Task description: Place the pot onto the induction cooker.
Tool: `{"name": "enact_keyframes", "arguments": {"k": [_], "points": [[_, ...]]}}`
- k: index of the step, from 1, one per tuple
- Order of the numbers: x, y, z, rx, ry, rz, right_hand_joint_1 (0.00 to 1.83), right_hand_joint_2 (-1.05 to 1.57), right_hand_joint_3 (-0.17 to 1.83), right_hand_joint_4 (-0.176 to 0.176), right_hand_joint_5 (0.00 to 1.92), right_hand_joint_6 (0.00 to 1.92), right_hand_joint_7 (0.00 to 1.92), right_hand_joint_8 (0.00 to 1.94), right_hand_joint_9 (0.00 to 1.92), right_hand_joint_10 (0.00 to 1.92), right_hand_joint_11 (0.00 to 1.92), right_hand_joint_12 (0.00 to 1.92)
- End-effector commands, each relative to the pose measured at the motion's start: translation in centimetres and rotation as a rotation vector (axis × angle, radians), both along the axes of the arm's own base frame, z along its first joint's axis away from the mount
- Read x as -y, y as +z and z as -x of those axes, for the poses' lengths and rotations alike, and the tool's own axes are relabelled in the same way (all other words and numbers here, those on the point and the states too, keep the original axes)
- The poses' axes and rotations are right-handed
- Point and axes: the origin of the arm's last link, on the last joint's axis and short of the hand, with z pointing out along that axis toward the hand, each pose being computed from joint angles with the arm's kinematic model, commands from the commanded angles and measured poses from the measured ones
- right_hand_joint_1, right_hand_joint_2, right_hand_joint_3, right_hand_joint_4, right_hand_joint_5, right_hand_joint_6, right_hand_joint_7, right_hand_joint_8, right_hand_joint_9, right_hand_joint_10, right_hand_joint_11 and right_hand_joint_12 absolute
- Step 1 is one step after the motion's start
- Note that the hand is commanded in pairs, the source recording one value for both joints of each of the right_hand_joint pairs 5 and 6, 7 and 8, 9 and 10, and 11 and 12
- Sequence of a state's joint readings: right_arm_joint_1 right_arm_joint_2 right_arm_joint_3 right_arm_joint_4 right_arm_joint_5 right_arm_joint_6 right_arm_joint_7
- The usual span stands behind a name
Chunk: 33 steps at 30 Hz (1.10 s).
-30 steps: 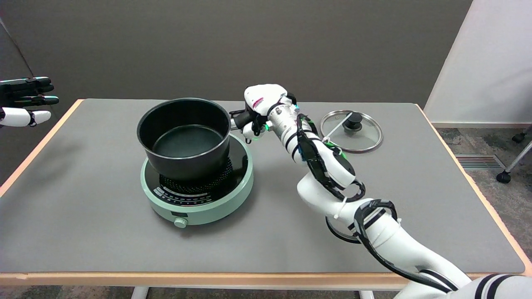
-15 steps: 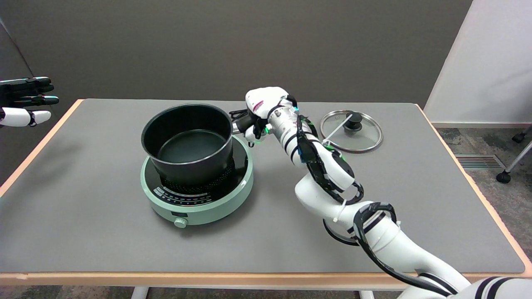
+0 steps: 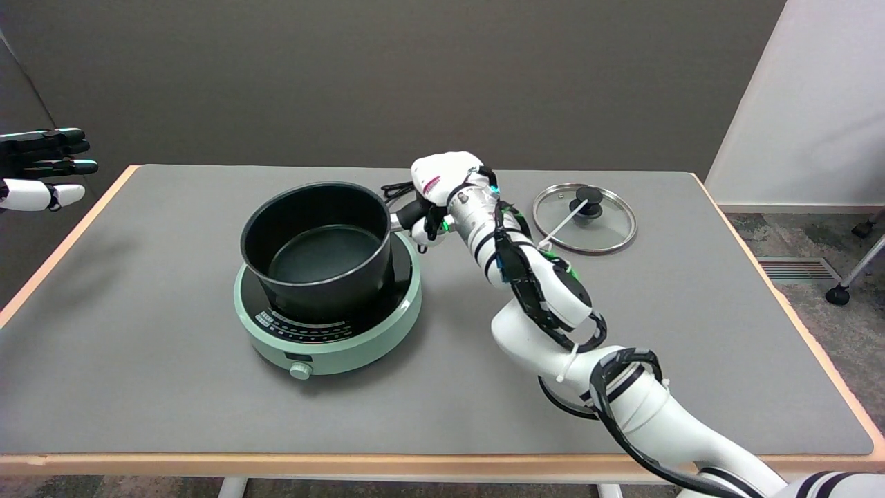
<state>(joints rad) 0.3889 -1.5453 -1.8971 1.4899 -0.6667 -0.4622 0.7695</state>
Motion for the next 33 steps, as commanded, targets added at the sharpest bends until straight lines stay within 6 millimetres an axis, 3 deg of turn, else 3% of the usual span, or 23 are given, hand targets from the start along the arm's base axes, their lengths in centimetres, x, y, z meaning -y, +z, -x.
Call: {"name": "enact_keyframes", "arguments": {"k": [1,11,13,15,17,23,30,33], "points": [[-0.2,-0.2,0.4,-0.007,-0.016,0.006,1.11,0.84,0.72,-0.104,1.61,1.61,1.61,1.61,1.61,1.61,1.61,1.61],[-0.2,-0.5,0.4,-0.018,-0.012,-0.002,1.10,0.84,0.72,-0.103,1.60,1.60,1.60,1.60,1.60,1.60,1.60,1.60],[-0.2,-0.5,0.3,-0.019,-0.008,-0.005,1.11,0.79,0.74,-0.095,1.51,1.51,1.51,1.51,1.51,1.51,1.51,1.51],[-0.3,-0.6,0.2,-0.022,-0.002,-0.008,1.12,0.62,0.84,-0.055,1.34,1.34,1.34,1.34,1.34,1.34,1.34,1.34],[-0.3,-0.6,0.1,-0.032,0.006,-0.011,1.12,0.37,1.08,0.001,1.10,1.10,1.10,1.10,1.10,1.10,1.10,1.10],[-0.4,-0.5,0.0,-0.042,0.011,-0.013,1.13,-0.16,1.81,0.040,0.90,0.90,0.90,0.90,0.90,0.90,0.90,0.90],[-0.5,-0.4,-0.3,-0.047,0.027,-0.022,1.12,-0.30,1.83,0.051,0.82,0.82,0.82,0.82,0.82,0.82,0.82,0.82],[-0.6,-0.4,-0.9,-0.061,0.048,-0.026,1.12,-0.43,1.83,0.020,0.64,0.64,0.64,0.64,0.64,0.64,0.64,0.64]]}}
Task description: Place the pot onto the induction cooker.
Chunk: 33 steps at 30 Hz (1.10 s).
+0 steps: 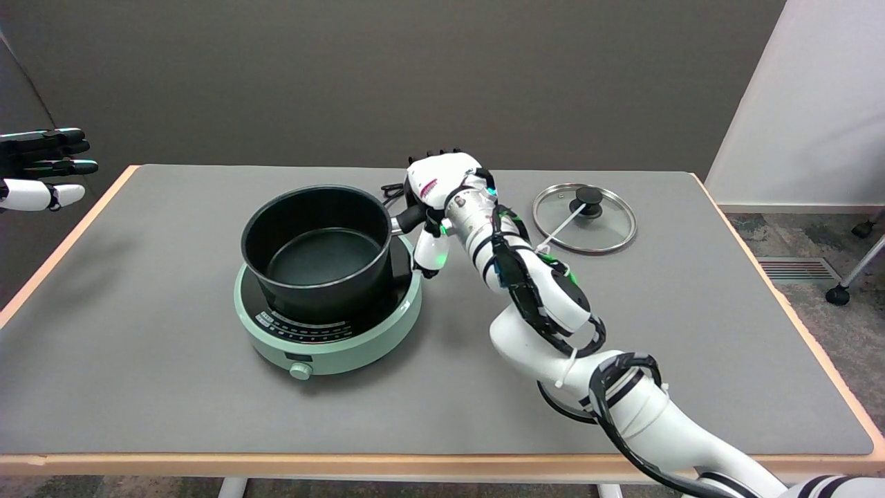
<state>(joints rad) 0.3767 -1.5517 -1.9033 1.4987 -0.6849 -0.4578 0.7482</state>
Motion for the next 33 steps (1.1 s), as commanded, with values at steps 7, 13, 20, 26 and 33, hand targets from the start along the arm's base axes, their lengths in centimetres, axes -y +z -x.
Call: {"name": "enact_keyframes", "arguments": {"k": [7,13,20,26,33], "points": [[-1.0,0.2,-3.4,-0.077,0.116,-0.020,1.18,-0.93,1.83,-0.076,0.04,0.04,0.04,0.04,0.04,0.04,0.04,0.04],[-2.4,0.5,-3.9,-0.103,0.147,-0.008,1.19,-0.96,1.83,-0.081,0.03,0.03,0.03,0.03,0.03,0.03,0.03,0.03],[-4.8,1.5,-5.8,-0.197,0.241,0.045,1.19,-0.99,1.79,-0.076,0.03,0.03,0.03,0.03,0.03,0.03,0.03,0.03],[-5.9,3.5,-6.9,-0.245,0.290,0.077,1.17,-0.96,1.62,-0.068,0.03,0.03,0.03,0.03,0.03,0.03,0.03,0.03],[-5.7,6.5,-7.8,-0.243,0.347,0.112,1.14,-0.90,1.46,-0.017,0.02,0.02,0.02,0.02,0.02,0.02,0.02,0.02]]}}
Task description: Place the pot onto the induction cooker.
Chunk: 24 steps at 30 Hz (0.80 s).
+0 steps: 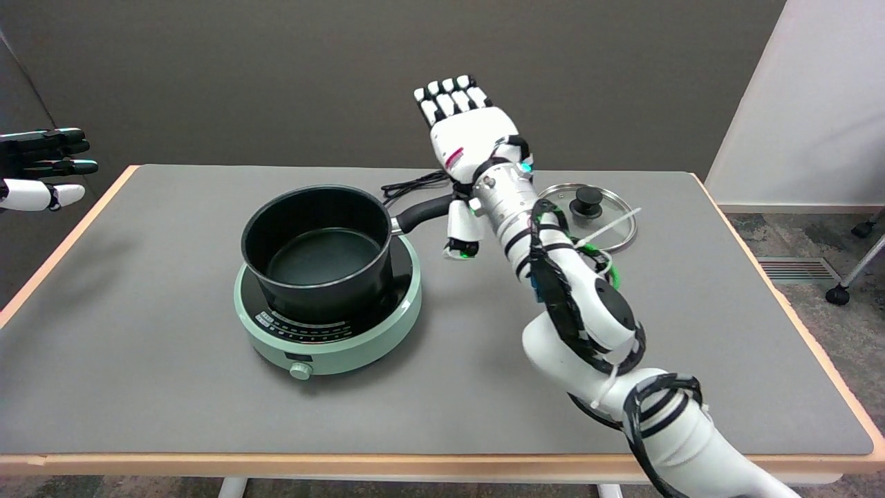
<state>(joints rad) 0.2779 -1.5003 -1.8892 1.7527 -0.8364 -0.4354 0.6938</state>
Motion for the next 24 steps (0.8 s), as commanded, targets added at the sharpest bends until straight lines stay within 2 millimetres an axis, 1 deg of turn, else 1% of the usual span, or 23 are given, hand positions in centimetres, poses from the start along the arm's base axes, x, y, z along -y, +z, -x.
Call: {"name": "enact_keyframes", "arguments": {"k": [1,3,5,8,9,13,14,16,19,24], "points": [[-2.0,5.5,-3.0,-0.103,0.159,0.090,1.14,-0.89,1.44,-0.014,0.02,0.02,0.02,0.02,0.02,0.02,0.02,0.02],[-2.0,6.5,-3.1,-0.130,0.173,0.109,1.12,-0.87,1.43,-0.008,0.02,0.02,0.02,0.02,0.02,0.02,0.02,0.02],[-1.9,7.7,-3.2,-0.163,0.189,0.141,1.10,-0.84,1.48,-0.005,0.02,0.02,0.02,0.02,0.02,0.02,0.02,0.02],[-1.7,9.8,-3.2,-0.135,0.210,0.196,1.09,-0.81,1.50,0.002,0.02,0.02,0.02,0.02,0.02,0.02,0.02,0.02],[-1.6,10.5,-3.0,-0.102,0.214,0.210,1.09,-0.80,1.50,0.004,0.03,0.03,0.03,0.03,0.03,0.03,0.03,0.03],[-1.5,15.1,-2.1,0.144,0.223,0.280,1.06,-0.70,1.47,0.004,0.03,0.03,0.03,0.03,0.03,0.03,0.03,0.03],[-1.6,16.0,-1.9,0.184,0.226,0.291,1.06,-0.68,1.47,0.001,0.03,0.03,0.03,0.03,0.03,0.03,0.03,0.03],[-1.7,17.4,-1.8,0.205,0.229,0.306,1.06,-0.62,1.40,-0.010,0.05,0.05,0.05,0.05,0.05,0.05,0.05,0.05],[-1.8,19.1,-1.8,0.233,0.231,0.319,1.06,-0.59,1.35,-0.013,0.06,0.06,0.06,0.06,0.06,0.06,0.06,0.06],[-2.0,22.7,-1.5,0.421,0.242,0.318,1.05,-0.55,1.31,-0.015,0.08,0.08,0.08,0.08,0.08,0.08,0.08,0.08]]}}
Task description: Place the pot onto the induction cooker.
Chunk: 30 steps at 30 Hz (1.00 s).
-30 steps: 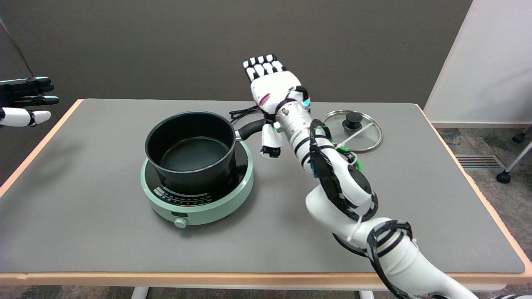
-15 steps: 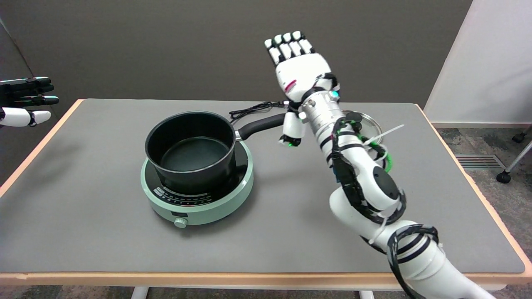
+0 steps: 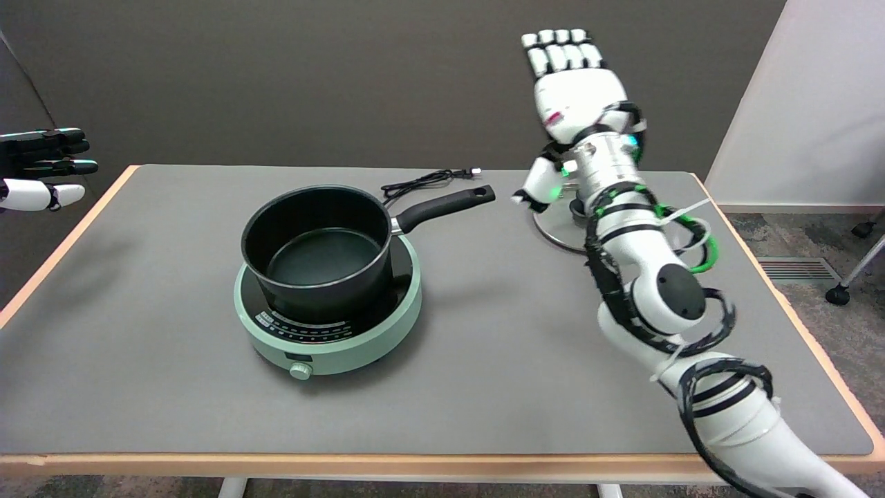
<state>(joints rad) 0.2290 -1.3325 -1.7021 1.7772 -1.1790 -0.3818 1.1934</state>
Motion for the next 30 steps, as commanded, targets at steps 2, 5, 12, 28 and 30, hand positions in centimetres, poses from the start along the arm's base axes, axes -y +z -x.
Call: {"name": "enact_keyframes", "arguments": {"k": [2,5,12,28,30], "points": [[-0.8,13.9,0.9,0.451,0.118,0.092,1.04,-0.53,1.29,-0.014,0.09,0.09,0.09,0.09,0.09,0.09,0.09,0.09],[-0.9,15.8,1.4,0.597,0.143,0.045,1.04,-0.51,1.30,-0.014,0.11,0.11,0.11,0.11,0.11,0.11,0.11,0.11],[-2.9,19.4,1.5,0.839,0.277,-0.130,1.03,-0.40,1.23,-0.176,0.18,0.18,0.18,0.18,0.18,0.18,0.18,0.18],[-5.9,19.1,0.4,0.786,0.317,-0.319,1.08,-0.29,1.07,-0.175,0.19,0.19,0.19,0.19,0.19,0.19,0.19,0.19],[-5.7,18.6,0.6,0.795,0.308,-0.333,1.08,-0.30,1.06,-0.175,0.18,0.18,0.18,0.18,0.18,0.18,0.18,0.18]]}}
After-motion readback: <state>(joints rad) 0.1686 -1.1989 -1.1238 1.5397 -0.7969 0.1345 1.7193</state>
